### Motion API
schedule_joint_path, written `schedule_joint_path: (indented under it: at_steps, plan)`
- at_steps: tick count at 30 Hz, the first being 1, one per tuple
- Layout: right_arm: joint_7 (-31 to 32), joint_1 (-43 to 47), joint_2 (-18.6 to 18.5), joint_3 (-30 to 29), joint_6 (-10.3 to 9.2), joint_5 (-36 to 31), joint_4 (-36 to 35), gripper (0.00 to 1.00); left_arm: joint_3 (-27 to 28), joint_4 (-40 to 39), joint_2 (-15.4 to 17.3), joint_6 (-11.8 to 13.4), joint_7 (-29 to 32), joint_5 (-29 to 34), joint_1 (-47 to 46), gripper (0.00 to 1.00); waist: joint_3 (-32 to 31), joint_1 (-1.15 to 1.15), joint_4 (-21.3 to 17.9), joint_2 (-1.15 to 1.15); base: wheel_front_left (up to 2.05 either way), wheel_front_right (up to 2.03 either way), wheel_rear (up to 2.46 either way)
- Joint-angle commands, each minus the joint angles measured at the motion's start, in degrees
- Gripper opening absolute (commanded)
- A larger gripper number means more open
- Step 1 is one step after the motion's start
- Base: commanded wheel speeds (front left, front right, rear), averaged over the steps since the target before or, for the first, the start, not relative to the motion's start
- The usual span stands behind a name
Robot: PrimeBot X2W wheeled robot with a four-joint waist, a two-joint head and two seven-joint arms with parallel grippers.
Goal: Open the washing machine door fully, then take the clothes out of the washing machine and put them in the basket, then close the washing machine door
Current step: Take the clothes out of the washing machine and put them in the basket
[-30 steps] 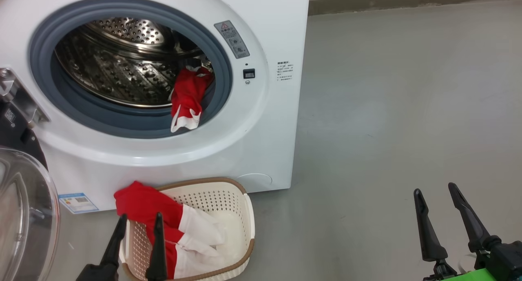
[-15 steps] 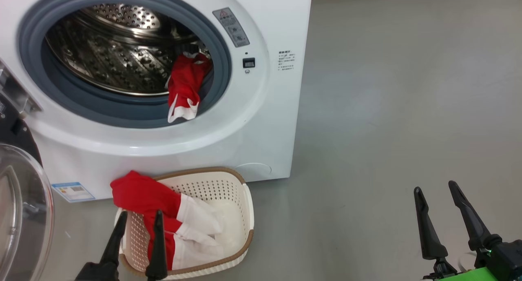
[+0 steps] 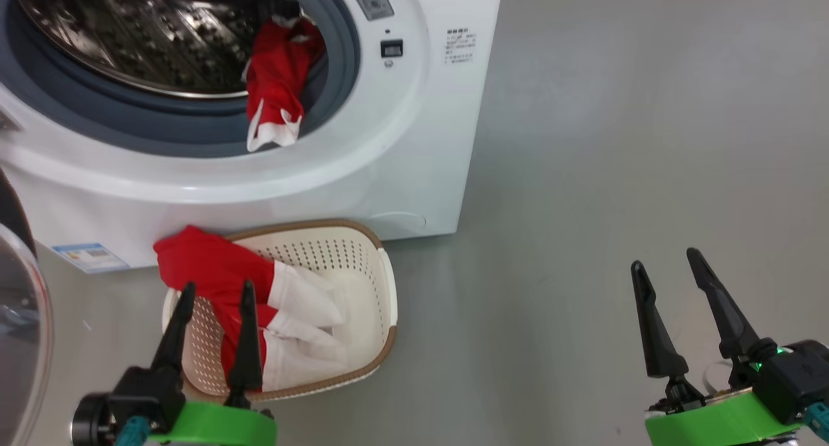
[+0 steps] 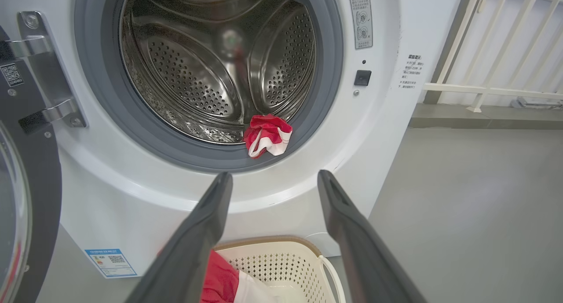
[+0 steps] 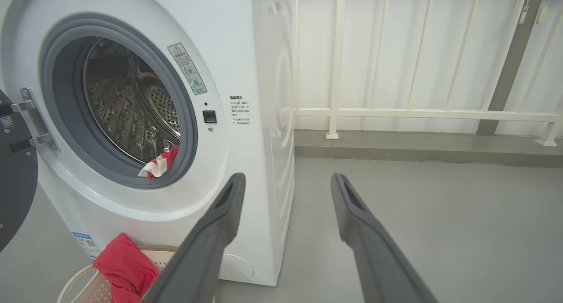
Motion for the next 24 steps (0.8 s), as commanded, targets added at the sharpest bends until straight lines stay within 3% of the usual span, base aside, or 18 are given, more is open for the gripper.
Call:
schedule_joint_path:
  at_steps: [1,10,24]
  plan:
    - [-0.4,-2.4,-0.8,1.6,0.35,0.5,-1.5,1.0,2.1,-0.9,0.6,0.1,-0.7,0.4,-2.7,1.0,3.3,0.0,-0.6,0.0,0.0,0.0,0.0]
    - [-0.4,-5.7,-0.8,2.4,0.35,1.1,-1.2,1.0,3.8,1.9,0.9,-0.2,-0.7,-0.3,-11.1,1.0,9.1,0.0,-1.6,0.0,0.0,0.0,0.0]
    - [-0.4,-8.9,-0.8,3.7,0.35,1.7,-0.5,1.0,5.0,12.7,5.2,-0.8,0.1,-0.1,-27.8,1.0,14.3,0.0,-3.6,0.0,0.0,0.0,0.0]
